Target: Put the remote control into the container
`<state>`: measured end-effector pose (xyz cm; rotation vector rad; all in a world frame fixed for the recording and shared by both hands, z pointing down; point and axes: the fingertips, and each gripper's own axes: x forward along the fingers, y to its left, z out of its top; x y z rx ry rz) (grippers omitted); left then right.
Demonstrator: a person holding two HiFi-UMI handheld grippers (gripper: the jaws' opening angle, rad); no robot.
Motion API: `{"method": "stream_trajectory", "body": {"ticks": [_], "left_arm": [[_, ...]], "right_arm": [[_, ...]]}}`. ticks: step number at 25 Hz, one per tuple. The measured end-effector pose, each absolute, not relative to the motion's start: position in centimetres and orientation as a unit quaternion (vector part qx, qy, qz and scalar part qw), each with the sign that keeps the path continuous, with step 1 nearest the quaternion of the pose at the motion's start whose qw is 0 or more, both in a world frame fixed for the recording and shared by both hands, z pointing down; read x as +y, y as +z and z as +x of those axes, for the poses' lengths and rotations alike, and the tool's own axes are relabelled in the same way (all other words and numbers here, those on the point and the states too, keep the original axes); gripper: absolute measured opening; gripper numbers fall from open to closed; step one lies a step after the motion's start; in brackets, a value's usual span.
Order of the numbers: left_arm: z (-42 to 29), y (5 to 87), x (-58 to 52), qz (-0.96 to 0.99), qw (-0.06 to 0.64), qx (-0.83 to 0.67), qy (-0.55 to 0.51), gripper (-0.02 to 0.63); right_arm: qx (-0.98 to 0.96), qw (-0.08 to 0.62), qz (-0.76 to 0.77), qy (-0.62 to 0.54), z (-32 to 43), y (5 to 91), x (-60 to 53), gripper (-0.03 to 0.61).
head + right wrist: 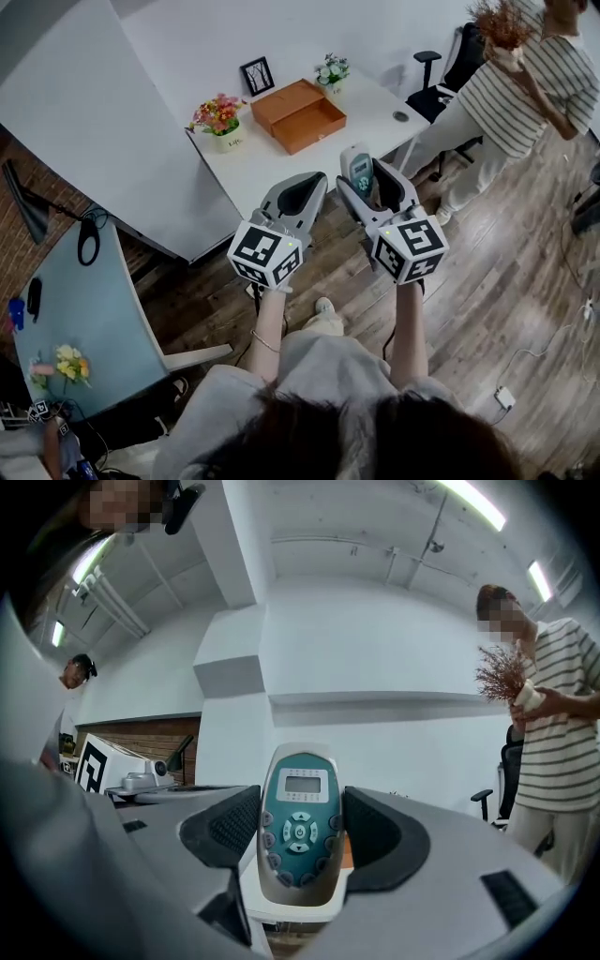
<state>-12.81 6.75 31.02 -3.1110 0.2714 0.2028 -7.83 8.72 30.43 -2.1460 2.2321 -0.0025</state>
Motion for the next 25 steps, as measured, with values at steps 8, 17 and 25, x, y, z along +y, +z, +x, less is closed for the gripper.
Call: {"method": "stream_trajectory", "body": {"ticks": [8,17,25], "left_arm": [[-9.1,31.2,2.3,-0.992,-0.002,0.110,0.056,0.003],[-3.9,31.5,-0.8,-0.994,0.003,0.102,0.050,0.003],[-2.5,31.9,-3.2,-0.993,0.004,0.115,0.039,0.003]], "right_arm": [[0.737,0.021,-0.675,-0.013,-3.6,30.6,4.1,0.276],[0.739,0.022,-0.673,-0.009,1.4,30.7,0.7,0.276],[0.754,0.024,-0.657,-0.018,2.8,31.2,-2.9,0.276]]}}
